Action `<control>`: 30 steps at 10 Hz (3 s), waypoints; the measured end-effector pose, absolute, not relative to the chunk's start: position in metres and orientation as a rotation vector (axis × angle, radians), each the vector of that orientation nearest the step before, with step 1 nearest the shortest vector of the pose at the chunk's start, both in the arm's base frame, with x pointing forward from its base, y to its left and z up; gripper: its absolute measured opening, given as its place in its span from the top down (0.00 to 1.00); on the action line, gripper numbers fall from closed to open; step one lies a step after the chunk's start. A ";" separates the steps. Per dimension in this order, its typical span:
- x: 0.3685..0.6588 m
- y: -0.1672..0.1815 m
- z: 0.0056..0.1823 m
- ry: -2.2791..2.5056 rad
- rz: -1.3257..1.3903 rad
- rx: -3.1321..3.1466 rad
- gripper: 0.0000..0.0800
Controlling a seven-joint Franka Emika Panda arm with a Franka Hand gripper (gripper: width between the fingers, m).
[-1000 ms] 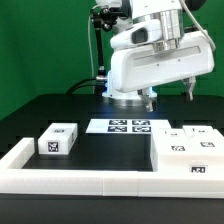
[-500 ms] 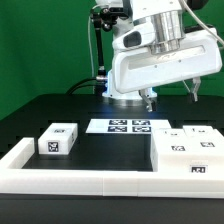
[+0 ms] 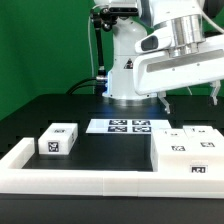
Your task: Assemble cabinet
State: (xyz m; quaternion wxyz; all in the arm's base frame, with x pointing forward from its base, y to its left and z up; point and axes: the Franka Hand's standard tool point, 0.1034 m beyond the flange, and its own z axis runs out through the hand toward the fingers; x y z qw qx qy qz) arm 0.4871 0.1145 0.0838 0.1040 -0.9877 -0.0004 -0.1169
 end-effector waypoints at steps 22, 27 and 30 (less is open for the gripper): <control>0.498 0.097 0.027 0.147 -0.508 -2.859 0.19; 0.497 0.097 0.026 0.144 -0.507 -2.859 0.19; 0.496 0.098 0.024 0.137 -0.480 -2.863 0.19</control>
Offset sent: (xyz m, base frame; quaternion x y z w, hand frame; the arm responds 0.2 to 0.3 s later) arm -0.0206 -0.0450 -0.0215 -0.0138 0.1851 0.0212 0.9824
